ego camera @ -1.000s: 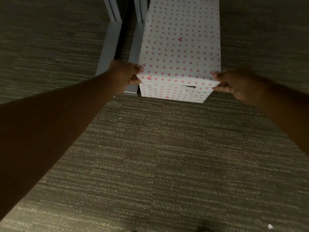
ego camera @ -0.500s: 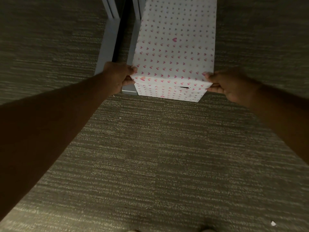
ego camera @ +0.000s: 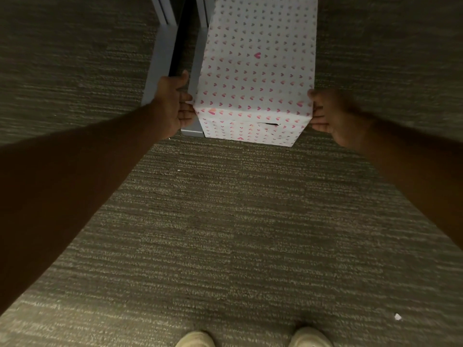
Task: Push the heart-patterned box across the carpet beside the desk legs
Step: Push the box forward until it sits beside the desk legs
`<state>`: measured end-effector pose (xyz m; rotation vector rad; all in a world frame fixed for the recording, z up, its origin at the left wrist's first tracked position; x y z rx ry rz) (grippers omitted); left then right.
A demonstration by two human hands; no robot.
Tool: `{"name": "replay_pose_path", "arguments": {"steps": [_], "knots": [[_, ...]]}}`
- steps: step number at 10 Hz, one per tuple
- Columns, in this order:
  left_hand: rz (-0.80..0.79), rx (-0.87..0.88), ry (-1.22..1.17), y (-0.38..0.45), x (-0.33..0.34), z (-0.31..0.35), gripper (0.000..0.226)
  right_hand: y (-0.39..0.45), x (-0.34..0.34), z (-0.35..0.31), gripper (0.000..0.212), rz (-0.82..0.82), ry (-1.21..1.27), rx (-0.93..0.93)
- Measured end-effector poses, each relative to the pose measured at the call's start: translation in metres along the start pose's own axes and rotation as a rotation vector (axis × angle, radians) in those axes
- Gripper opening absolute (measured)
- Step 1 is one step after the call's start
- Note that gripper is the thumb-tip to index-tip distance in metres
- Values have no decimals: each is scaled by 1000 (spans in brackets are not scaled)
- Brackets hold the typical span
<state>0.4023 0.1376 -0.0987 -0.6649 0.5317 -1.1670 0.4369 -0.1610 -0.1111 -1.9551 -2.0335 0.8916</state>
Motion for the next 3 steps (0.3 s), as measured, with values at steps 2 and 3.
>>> {"name": "replay_pose_path", "arguments": {"steps": [2, 3], "knots": [[60, 211, 76, -17, 22, -1, 46, -18, 3, -10, 44, 49, -226, -208], [47, 349, 221, -24, 30, -6, 65, -26, 8, -11, 59, 41, -385, -395]]}}
Point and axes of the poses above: each hand's wrist, its own y-axis towards the middle knuckle, its own x-axis out of the palm, z = x × y, the point moved 4 cm from there along y, towards the middle knuckle, and after that the axes turned 3 degrees about -x, right-handed, at the moved point
